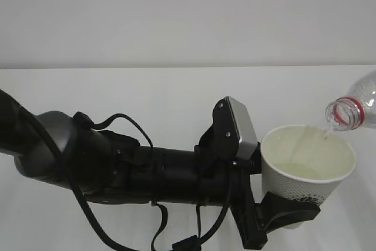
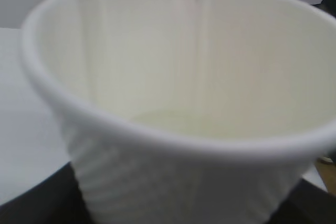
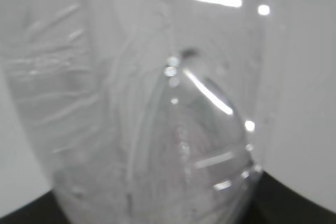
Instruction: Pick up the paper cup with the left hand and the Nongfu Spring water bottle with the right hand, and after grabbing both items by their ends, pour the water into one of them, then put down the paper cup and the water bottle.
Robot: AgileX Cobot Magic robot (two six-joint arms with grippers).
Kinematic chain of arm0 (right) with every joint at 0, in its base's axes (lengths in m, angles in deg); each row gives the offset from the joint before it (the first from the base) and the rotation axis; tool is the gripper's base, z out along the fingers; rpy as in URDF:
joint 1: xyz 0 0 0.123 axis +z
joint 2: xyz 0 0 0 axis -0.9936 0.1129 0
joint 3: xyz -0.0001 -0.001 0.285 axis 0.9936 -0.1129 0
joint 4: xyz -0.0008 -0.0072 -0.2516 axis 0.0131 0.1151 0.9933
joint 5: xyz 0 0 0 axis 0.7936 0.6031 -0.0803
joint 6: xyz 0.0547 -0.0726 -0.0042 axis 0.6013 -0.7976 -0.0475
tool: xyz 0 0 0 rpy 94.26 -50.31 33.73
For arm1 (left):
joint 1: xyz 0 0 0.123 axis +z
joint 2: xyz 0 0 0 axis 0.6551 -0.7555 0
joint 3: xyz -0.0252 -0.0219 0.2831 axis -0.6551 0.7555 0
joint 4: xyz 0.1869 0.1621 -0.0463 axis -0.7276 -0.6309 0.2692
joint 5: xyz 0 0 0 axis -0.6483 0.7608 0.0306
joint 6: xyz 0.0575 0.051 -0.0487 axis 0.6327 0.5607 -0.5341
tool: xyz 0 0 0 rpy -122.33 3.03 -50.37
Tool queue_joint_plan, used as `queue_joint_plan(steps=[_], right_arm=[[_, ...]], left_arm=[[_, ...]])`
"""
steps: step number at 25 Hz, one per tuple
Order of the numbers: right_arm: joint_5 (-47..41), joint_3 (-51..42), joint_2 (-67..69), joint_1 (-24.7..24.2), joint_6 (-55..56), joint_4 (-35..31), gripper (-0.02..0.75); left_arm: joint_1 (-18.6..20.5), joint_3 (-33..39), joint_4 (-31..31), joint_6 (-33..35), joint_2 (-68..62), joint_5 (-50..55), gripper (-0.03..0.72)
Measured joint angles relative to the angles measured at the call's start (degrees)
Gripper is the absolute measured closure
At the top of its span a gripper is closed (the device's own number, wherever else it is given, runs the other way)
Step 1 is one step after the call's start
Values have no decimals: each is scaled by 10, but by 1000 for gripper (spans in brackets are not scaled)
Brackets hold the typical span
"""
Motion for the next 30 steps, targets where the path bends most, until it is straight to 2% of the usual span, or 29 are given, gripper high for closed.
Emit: queue_joint_plan(steps=[30], right_arm=[[2, 0, 0, 0, 0, 0, 360]], left_arm=[[0, 0, 0, 0, -1, 8, 154]])
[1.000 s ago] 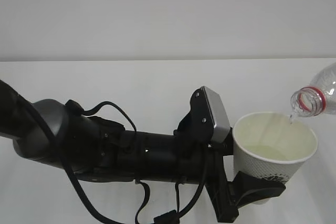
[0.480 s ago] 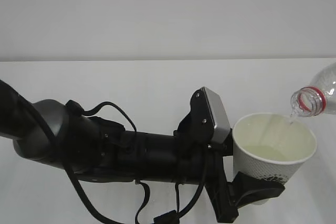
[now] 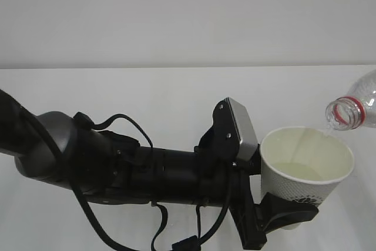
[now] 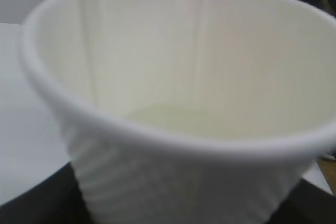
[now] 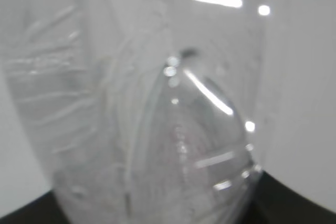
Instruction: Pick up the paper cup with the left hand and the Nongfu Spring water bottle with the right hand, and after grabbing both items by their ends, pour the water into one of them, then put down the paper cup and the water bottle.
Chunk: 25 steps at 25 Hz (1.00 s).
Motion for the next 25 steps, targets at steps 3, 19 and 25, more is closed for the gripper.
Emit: queue_joint_plan(steps=[3, 19, 25], right_arm=[[1, 0, 0, 0, 0, 0, 360], [2, 0, 0, 0, -1, 0, 360], [2, 0, 0, 0, -1, 0, 360]], left_arm=[[0, 0, 0, 0, 0, 0, 154], [0, 0, 0, 0, -4, 1, 154], [0, 0, 0, 0, -4, 1, 154]])
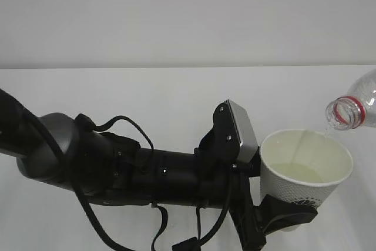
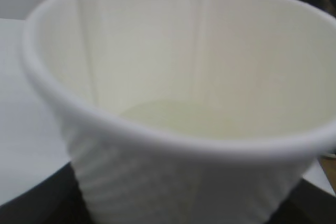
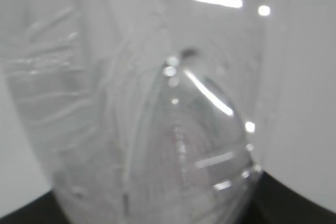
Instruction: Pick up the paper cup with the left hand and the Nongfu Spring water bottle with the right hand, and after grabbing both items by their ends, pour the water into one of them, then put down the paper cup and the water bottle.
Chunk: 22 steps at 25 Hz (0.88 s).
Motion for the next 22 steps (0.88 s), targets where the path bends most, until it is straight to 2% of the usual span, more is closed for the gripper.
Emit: queue_joint_plan(steps=[22], right_arm=[[0, 0, 0, 0, -3, 0, 360]], left_arm=[[0, 0, 0, 0, 0, 0, 154]])
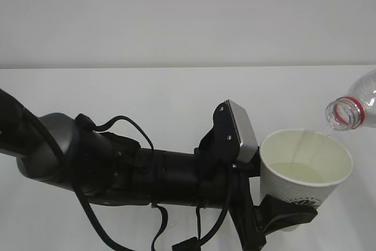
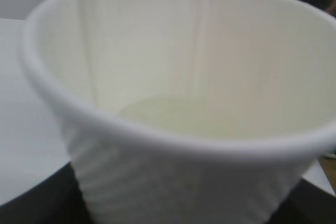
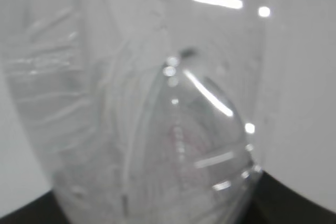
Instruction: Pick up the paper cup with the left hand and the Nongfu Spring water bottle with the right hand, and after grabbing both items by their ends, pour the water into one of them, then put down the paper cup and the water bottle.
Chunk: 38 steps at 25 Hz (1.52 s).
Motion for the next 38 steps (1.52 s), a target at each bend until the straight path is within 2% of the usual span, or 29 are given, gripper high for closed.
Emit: queue_joint_plan(steps=[38], right_arm=[[13, 0, 0, 0, -10, 1, 360]], left_arm=[[0, 0, 0, 0, 0, 1, 159]])
